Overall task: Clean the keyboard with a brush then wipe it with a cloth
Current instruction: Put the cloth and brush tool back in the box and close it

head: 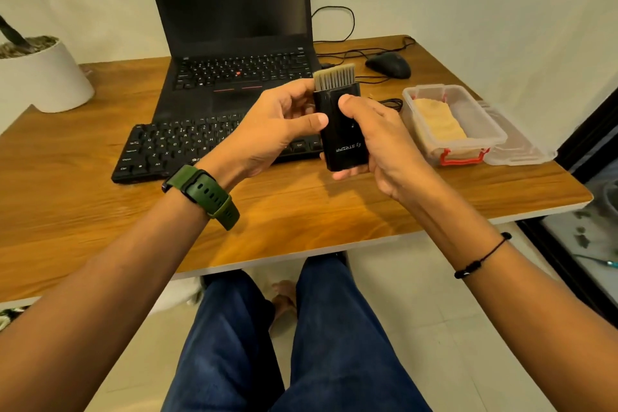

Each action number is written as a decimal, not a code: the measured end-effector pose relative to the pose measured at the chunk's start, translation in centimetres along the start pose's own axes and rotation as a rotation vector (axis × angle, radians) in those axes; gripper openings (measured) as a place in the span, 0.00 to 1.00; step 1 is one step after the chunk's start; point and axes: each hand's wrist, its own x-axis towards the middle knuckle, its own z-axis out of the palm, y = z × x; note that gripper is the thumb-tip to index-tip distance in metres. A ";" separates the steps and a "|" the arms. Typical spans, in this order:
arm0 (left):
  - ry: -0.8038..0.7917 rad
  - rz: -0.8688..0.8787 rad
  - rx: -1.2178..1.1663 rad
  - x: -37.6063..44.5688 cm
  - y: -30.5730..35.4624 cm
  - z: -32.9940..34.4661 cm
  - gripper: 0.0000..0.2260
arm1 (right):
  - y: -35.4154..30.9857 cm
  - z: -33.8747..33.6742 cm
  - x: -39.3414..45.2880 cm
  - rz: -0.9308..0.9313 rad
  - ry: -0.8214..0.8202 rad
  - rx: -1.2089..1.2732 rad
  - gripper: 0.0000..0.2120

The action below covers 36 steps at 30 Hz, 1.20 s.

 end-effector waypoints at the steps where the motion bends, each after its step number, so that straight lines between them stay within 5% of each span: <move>1: 0.003 -0.001 0.006 0.0 -0.1 -0.1 0.23 | 0.1 0.2 0.1 -0.002 0.014 -0.008 0.10; 15: 0.009 0.017 0.024 -0.2 0.1 0.3 0.21 | 0.1 0.4 0.3 -0.031 0.083 -0.058 0.05; 25: 0.005 0.027 0.002 0.0 0.2 0.5 0.20 | 0.8 0.1 0.5 -0.039 0.076 -0.015 0.13; 36: 0.009 0.049 0.009 0.0 0.3 0.3 0.21 | 0.0 0.3 0.1 -0.041 0.058 -0.008 0.05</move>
